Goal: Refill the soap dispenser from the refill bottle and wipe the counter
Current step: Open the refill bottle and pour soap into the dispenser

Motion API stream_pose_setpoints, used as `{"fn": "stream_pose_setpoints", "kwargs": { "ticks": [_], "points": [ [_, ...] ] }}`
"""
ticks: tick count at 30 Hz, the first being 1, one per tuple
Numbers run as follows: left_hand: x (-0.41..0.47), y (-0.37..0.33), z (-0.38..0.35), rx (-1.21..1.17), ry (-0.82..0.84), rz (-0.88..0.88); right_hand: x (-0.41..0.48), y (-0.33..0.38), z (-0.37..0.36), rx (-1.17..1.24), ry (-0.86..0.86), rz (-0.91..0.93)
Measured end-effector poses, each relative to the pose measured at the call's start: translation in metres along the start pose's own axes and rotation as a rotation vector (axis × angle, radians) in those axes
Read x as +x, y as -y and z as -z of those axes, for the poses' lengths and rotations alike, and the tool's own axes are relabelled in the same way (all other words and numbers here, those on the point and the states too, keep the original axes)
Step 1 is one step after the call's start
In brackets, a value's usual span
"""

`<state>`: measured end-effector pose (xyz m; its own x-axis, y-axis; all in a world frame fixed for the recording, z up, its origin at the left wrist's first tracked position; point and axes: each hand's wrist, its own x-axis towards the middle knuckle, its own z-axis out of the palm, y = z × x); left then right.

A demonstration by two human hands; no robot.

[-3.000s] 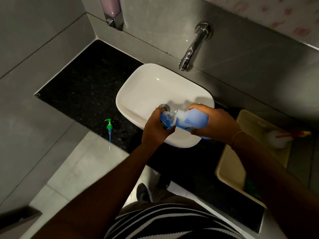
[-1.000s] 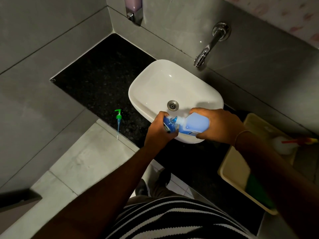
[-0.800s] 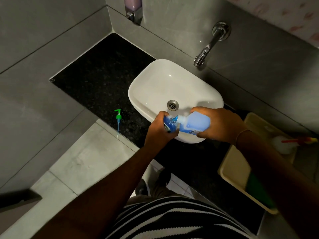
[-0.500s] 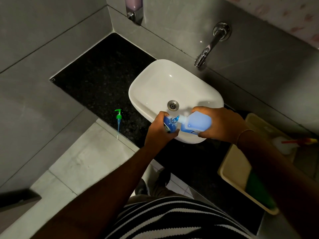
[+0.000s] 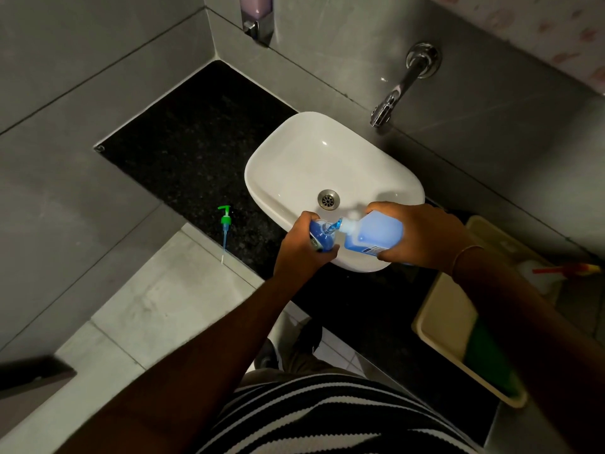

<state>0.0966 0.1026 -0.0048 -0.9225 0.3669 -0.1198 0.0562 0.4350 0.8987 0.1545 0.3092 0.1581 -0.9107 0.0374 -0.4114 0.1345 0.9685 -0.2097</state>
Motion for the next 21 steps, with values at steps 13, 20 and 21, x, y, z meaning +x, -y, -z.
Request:
{"fn": "stream_pose_setpoints", "kwargs": {
  "ticks": [13,20,21],
  "points": [
    [-0.0018,0.0058,-0.0041,0.018,0.000,-0.017,0.0000,0.0019,0.0042,0.007,0.031,0.023],
    [-0.0014,0.0076,-0.0045,-0.008,0.009,0.010,-0.0010,0.0005,0.0024,-0.008,0.032,0.026],
    [-0.0015,0.0079,-0.0047,-0.009,0.008,0.011,-0.0013,0.0003,0.0021,-0.012,0.030,0.020]
  ]
}}
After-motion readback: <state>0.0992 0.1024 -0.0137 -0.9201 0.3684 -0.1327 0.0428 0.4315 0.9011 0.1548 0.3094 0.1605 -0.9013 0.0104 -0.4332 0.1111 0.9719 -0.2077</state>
